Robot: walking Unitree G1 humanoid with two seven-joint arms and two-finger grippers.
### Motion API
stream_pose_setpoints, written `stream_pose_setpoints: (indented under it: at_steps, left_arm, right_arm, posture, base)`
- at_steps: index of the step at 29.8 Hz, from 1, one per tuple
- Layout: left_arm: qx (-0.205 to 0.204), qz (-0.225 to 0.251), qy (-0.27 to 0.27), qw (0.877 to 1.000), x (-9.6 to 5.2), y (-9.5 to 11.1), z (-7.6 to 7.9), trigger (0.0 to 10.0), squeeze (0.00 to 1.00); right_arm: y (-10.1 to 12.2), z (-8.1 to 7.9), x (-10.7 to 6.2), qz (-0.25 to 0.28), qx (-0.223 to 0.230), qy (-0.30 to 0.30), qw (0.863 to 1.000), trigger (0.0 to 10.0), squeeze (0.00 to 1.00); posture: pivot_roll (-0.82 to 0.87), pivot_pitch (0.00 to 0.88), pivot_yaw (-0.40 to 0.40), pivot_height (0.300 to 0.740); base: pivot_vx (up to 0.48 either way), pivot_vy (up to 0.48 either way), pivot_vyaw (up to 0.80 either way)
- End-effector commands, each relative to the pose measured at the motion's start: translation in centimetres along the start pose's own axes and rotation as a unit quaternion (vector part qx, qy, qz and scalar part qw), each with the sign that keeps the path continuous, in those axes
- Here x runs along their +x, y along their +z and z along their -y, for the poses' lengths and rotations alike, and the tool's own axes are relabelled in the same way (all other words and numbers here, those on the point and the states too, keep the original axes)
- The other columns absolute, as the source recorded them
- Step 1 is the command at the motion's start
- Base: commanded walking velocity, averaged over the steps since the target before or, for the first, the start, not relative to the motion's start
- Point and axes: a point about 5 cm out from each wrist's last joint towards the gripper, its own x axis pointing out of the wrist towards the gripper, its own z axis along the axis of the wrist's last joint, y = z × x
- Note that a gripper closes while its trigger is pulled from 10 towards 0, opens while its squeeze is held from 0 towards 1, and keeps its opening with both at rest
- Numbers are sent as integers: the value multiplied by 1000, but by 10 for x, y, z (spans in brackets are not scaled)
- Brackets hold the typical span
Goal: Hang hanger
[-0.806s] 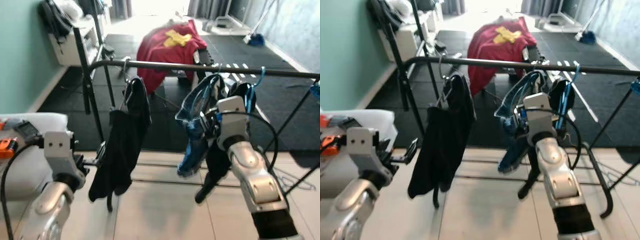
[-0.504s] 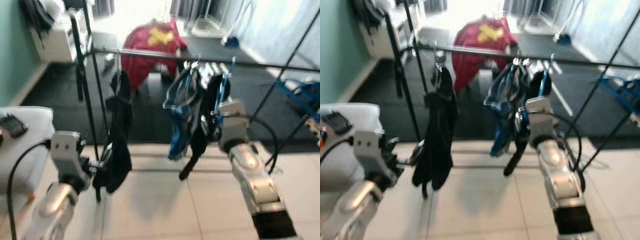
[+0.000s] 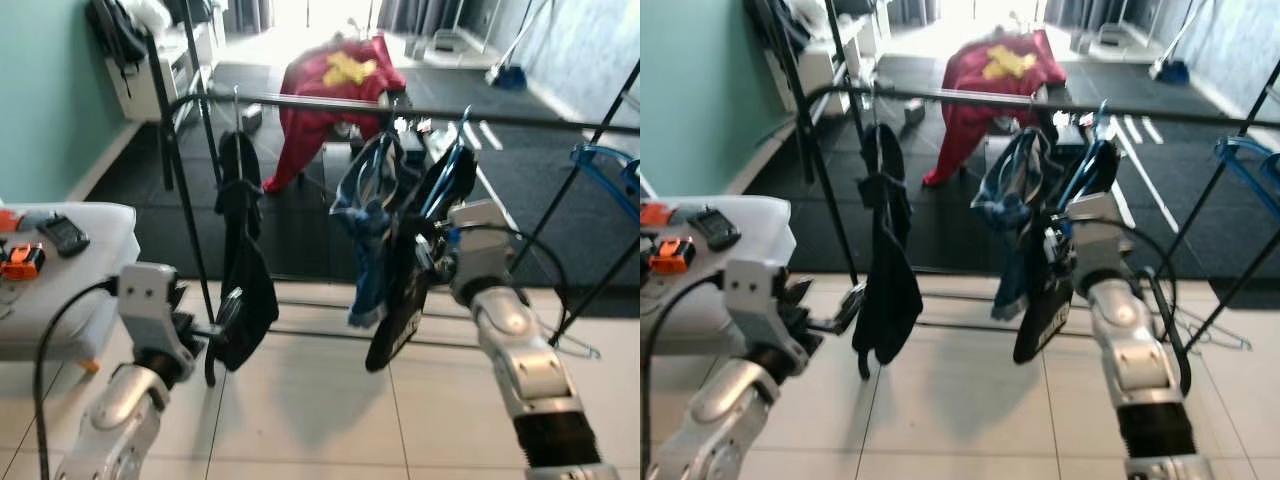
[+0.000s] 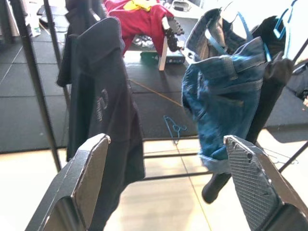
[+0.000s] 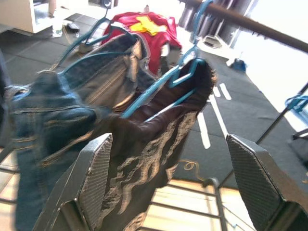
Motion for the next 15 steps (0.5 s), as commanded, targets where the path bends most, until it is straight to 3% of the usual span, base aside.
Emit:
stream_pose_setpoints:
  at_steps: [1,7,8,15]
  left_arm:
    - [-5,-4,9,1000,-1,-3,-3,10000,0]
    - [-1,5,24,1000,1,0,-10,10000,0]
    - [9,7,29,1000,2,2,-14,10000,0]
    - [13,13,31,999,5,5,-19,10000,0]
  right_arm:
    - [-3,0,2,-4,-1,1,1000,10000,0]
    - [2,7,15,1,-7,0,1000,10000,0]
    - [6,9,25,1,-8,-1,1000,10000,0]
    - [8,2,44,-9,-3,16,1000,10000,0]
  posture:
    - [-100,66,-48,736]
    - [-97,70,-45,736]
    - [-91,71,-47,736]
    - [-77,77,-48,736]
  base:
    - [0,0,0]
    - [0,0,0]
    - [0,0,0]
    - [0,-40,0]
